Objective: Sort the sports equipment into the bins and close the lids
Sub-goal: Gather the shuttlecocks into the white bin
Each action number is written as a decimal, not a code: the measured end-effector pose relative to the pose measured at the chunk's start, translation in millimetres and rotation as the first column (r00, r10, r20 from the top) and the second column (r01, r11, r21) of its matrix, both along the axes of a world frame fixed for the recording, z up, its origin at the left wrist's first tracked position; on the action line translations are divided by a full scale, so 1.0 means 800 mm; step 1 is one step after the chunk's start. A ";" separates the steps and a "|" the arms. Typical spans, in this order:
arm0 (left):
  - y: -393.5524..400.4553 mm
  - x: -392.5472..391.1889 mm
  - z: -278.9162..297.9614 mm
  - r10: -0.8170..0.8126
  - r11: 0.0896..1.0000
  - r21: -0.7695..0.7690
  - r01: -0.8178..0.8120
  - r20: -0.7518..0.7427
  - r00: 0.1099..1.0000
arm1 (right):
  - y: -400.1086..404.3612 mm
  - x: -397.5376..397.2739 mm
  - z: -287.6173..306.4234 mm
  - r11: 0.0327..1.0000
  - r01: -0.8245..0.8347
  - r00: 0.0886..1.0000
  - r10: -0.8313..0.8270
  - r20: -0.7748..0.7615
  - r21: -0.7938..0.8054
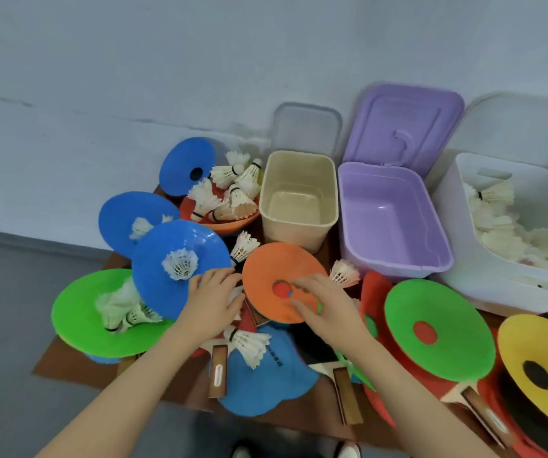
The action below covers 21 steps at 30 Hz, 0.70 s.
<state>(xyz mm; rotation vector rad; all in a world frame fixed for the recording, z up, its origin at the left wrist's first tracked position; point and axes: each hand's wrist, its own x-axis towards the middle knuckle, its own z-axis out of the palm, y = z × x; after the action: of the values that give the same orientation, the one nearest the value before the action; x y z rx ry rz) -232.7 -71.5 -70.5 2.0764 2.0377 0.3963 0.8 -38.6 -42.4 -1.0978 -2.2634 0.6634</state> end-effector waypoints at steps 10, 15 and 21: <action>-0.026 -0.038 -0.034 -0.095 0.978 -0.182 0.100 0.036 0.995 | -0.074 -0.078 -0.073 0.995 0.022 0.966 0.002 0.260 -0.093; -0.026 -0.038 -0.039 -0.061 0.981 -0.175 0.079 0.108 0.992 | -0.095 -0.086 -0.100 0.979 0.118 0.978 -0.086 0.191 -0.167; -0.039 -0.038 -0.046 0.016 0.995 -0.098 0.012 0.273 0.962 | -0.107 -0.087 -0.122 0.979 0.158 0.974 -0.134 0.183 -0.127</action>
<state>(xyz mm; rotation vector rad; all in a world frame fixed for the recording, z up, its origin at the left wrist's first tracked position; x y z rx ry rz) -263.4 -102.7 -107.2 1.8465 1.8589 0.5380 -68.5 -124.4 -140.2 -1.4265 -2.2786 0.7001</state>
